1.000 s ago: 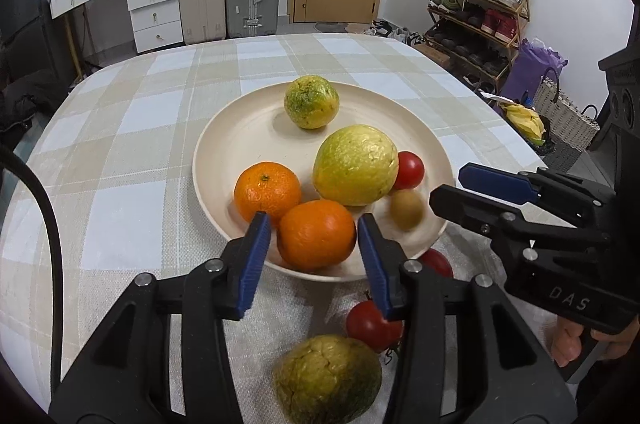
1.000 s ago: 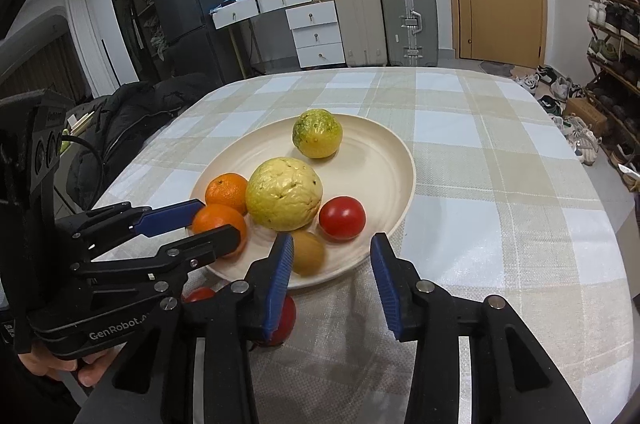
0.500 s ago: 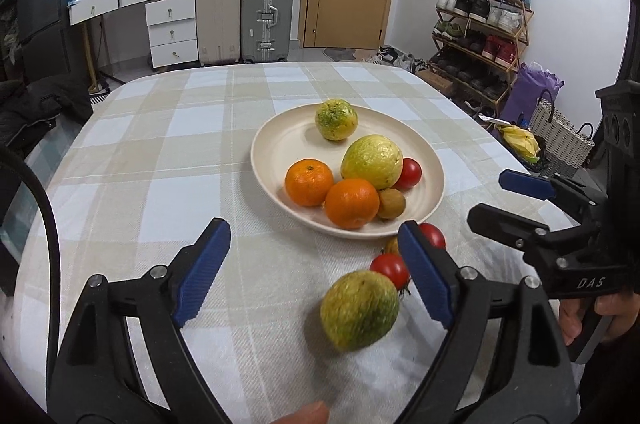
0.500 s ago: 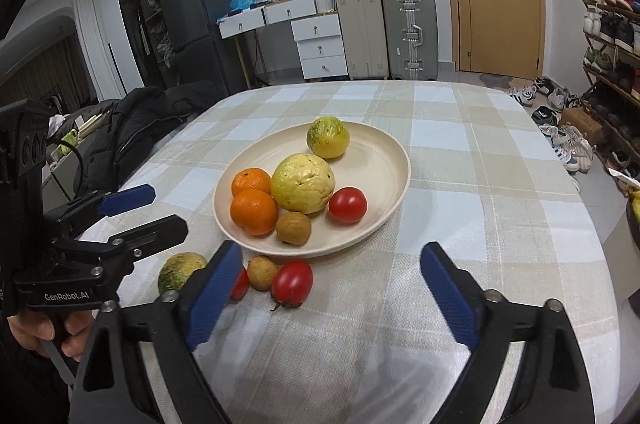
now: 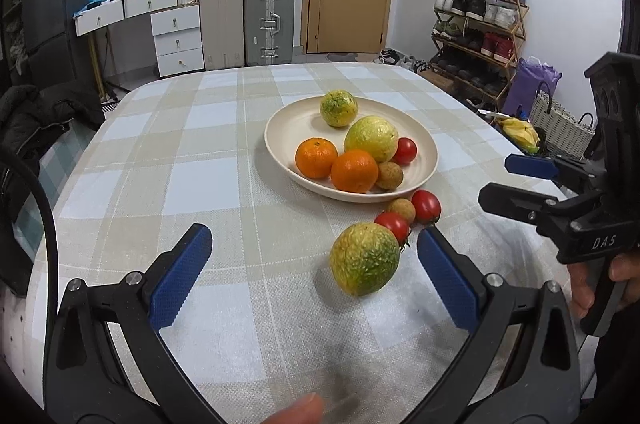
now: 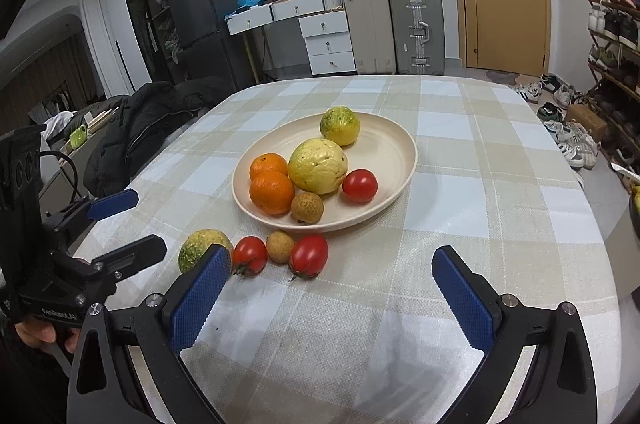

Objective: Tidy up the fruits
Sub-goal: 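Move the right tool to a red tomato on the table and grasp it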

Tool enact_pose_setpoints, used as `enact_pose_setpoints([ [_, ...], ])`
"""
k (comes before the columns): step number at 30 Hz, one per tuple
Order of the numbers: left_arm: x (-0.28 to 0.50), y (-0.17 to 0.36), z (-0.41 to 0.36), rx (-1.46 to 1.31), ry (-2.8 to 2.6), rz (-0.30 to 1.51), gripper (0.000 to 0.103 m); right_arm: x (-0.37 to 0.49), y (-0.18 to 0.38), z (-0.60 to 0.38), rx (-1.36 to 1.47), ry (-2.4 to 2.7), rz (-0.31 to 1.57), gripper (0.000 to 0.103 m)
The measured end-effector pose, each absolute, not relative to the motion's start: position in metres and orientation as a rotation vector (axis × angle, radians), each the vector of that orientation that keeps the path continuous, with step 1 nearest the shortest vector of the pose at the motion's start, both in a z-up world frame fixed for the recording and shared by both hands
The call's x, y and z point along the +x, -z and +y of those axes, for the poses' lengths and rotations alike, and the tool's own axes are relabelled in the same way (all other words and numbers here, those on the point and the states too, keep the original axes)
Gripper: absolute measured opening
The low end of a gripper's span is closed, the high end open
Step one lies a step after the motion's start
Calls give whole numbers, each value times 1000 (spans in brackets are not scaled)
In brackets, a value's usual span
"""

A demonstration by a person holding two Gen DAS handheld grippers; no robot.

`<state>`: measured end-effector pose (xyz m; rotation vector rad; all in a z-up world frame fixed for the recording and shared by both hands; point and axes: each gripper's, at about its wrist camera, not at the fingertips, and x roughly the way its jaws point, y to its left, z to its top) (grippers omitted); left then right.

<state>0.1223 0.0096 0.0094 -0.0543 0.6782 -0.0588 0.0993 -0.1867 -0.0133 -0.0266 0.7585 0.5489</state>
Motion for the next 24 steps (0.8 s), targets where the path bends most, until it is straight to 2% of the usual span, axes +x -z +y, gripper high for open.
enact_pose_setpoints([
  [24,143,20,3,-57,70,796,103,116,48,-179,-89,-486,915,103],
])
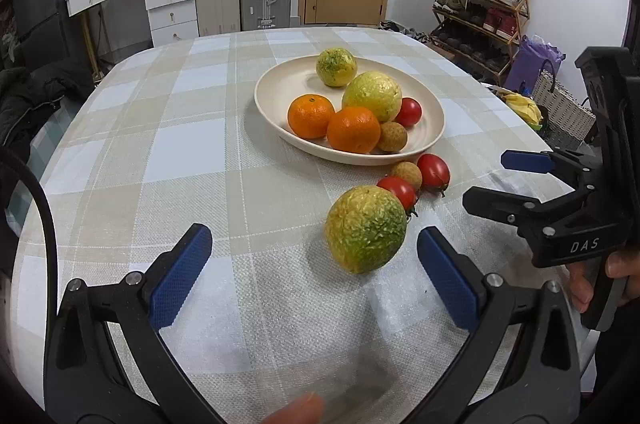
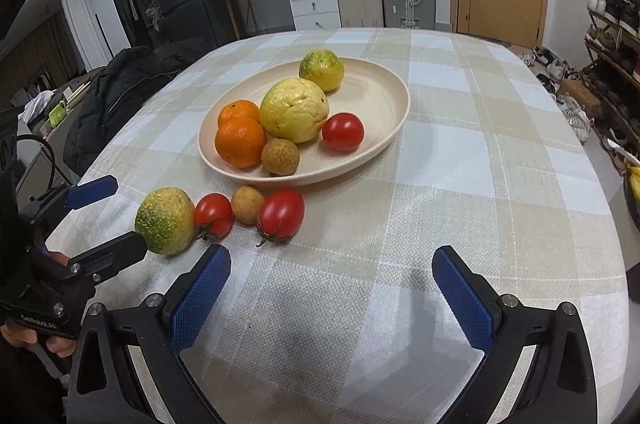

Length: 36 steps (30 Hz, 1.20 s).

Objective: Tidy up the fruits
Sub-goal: 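Move the right tool to a red tomato on the table and grasp it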

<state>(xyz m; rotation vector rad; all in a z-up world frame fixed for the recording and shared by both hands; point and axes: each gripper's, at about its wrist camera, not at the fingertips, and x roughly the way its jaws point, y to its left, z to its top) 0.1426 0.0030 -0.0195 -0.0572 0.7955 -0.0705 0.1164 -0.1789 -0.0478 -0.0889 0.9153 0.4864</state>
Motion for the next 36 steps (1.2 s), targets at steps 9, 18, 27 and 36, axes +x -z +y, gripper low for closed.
enact_pose_setpoints([
  [9,149,25,0,-46,72,829,103,126,59,-163,-189,-441,972,103],
  [18,153,30,3,-62,67,852,102,137,64,-156,-220,-429,992,102],
  [27,151,29,-3,-42,105,847,99,137,63,-145,-254,-461,975,90],
  [36,150,29,-3,-45,112,850,99,136,58,-145,-262,-503,968,69],
])
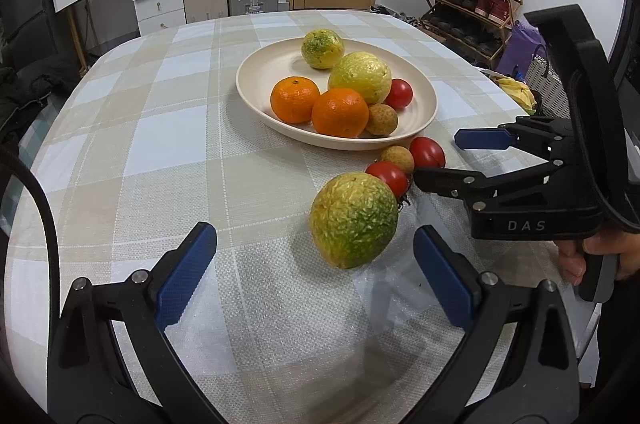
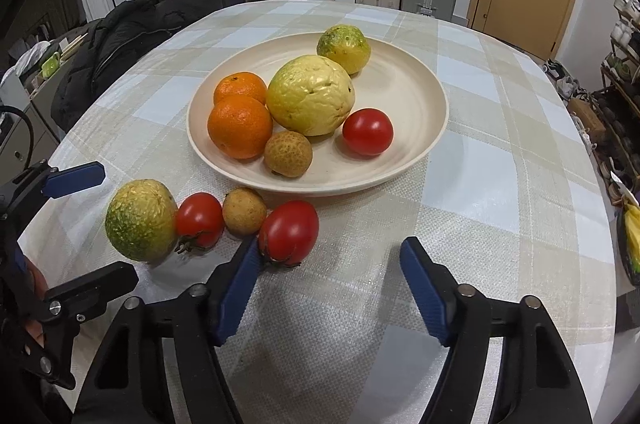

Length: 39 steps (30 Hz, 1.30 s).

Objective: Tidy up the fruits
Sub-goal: 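Move the right tool to a red tomato on the table and grasp it, then lift the red tomato with the right tool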

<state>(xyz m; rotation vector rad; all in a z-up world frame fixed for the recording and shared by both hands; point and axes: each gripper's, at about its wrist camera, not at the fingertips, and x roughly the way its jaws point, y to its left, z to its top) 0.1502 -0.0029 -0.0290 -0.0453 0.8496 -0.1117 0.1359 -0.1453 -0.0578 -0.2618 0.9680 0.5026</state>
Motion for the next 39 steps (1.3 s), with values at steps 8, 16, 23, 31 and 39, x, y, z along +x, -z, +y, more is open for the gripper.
enact_pose_setpoints([
  [8,150,30,-4,-47,116,855,99,127,56,-135,-295,-560,942,41],
  [16,150,30,-5,-41,118,852,99,116,55,-138,-267,-594,924,28],
  [23,151,31,-5,-45,124,858,99,98,49,-158,-179,-601,903,28],
  [31,156,36,-7,-41,146,890,79,98,43,-164,-145,-604,893,28],
  [39,156,36,-7,-52,189,883,59,97,37,-170,-127,-602,881,28],
])
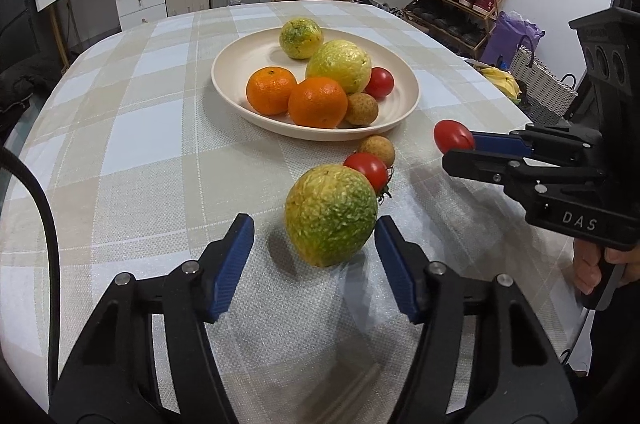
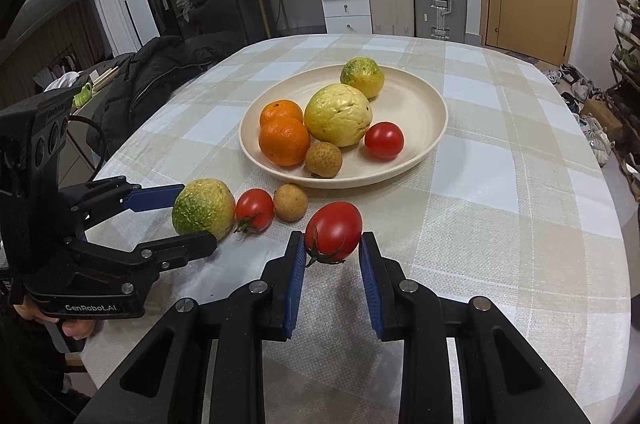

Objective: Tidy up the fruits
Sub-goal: 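Lift the red tomato with the right tool, then grasp the green-yellow citrus with the left tool while the right tool holds the tomato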

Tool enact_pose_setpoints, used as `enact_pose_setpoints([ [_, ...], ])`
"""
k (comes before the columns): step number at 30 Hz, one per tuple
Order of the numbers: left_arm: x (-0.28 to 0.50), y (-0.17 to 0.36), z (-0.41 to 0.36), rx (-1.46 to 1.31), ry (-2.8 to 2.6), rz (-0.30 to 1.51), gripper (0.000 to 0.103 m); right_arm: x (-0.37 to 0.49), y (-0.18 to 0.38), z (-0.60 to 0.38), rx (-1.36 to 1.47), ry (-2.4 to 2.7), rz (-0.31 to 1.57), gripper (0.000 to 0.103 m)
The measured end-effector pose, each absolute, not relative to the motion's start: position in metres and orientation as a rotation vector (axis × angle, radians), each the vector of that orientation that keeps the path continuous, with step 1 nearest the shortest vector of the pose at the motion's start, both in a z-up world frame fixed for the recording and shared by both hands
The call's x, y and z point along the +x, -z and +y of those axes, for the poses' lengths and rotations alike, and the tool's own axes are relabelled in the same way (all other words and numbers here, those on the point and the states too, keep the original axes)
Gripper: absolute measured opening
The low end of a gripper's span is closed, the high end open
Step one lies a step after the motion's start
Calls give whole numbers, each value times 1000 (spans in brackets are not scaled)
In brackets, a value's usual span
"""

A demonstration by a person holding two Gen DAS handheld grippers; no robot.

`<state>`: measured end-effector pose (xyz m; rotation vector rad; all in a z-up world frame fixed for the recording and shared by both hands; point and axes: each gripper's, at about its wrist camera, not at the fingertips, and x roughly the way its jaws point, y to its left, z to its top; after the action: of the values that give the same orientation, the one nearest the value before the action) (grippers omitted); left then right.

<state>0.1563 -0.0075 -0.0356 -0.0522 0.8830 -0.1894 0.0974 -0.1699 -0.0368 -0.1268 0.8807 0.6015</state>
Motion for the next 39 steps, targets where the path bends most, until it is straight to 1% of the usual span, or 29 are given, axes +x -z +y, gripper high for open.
enact_pose_setpoints([
  [2,156,35,-7,-69,211,879,50,98,37,-170,-127,-600,880,28],
  [3,156,34,-7,-76,222,876,44,98,37,-170,-127,-601,880,28],
  [20,149,28,-8,-63,231,833,43,99,39,-170,-128,-599,884,28],
  [39,138,15,8,-88,195,773,43,99,33,-177,-102,-597,861,28],
])
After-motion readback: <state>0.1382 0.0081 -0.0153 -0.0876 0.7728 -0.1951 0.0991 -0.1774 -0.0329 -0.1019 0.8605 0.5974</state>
